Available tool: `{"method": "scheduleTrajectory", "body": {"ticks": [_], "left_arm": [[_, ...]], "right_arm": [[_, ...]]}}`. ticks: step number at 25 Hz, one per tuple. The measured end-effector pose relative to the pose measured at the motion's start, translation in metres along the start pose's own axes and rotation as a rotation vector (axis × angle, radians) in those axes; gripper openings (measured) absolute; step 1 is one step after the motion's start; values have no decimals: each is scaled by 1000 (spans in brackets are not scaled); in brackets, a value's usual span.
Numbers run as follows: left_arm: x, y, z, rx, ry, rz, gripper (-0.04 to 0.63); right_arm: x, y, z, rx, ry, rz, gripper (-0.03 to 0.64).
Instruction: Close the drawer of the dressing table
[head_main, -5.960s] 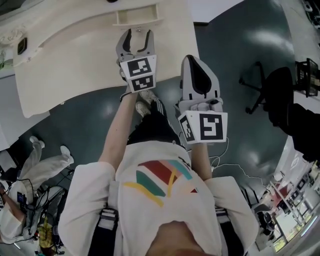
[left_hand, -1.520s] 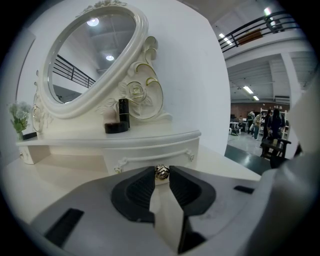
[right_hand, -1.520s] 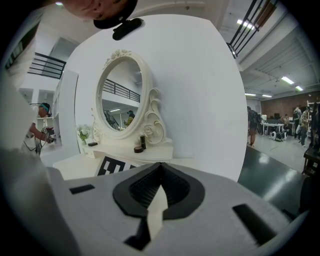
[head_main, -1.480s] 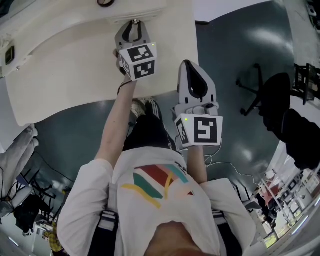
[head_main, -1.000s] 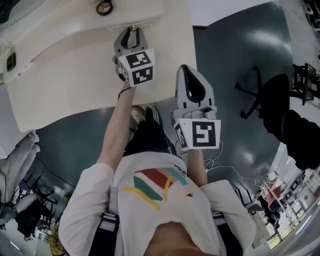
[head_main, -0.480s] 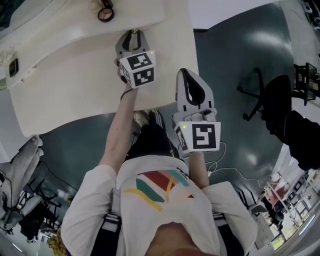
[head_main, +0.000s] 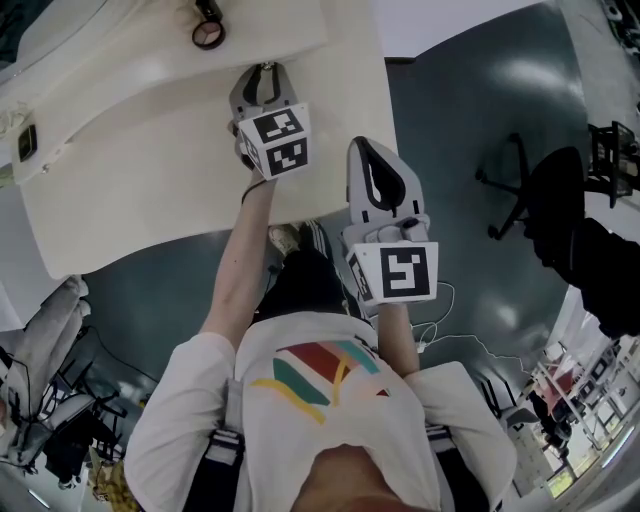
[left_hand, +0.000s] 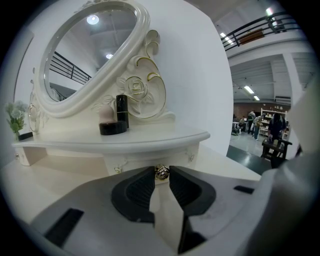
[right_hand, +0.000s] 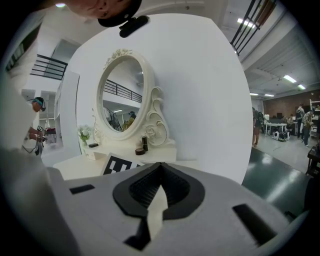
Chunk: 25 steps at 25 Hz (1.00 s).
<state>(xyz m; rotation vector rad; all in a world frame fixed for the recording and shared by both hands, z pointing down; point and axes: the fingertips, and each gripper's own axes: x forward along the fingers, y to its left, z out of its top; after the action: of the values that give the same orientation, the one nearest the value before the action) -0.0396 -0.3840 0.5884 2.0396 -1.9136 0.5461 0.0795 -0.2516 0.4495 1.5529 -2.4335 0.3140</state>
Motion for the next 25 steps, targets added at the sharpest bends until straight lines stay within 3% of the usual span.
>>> {"method": "scheduleTrajectory", "body": {"ticks": [16,25], "left_arm": [[-16,-3,1,-16,-5,-1,86],[-63,5,41,33,-105,28,49]], "right_arm": [[-11,7,2,3,-19,14,0],[-30,20,26,-23,-77,34,0]]}}
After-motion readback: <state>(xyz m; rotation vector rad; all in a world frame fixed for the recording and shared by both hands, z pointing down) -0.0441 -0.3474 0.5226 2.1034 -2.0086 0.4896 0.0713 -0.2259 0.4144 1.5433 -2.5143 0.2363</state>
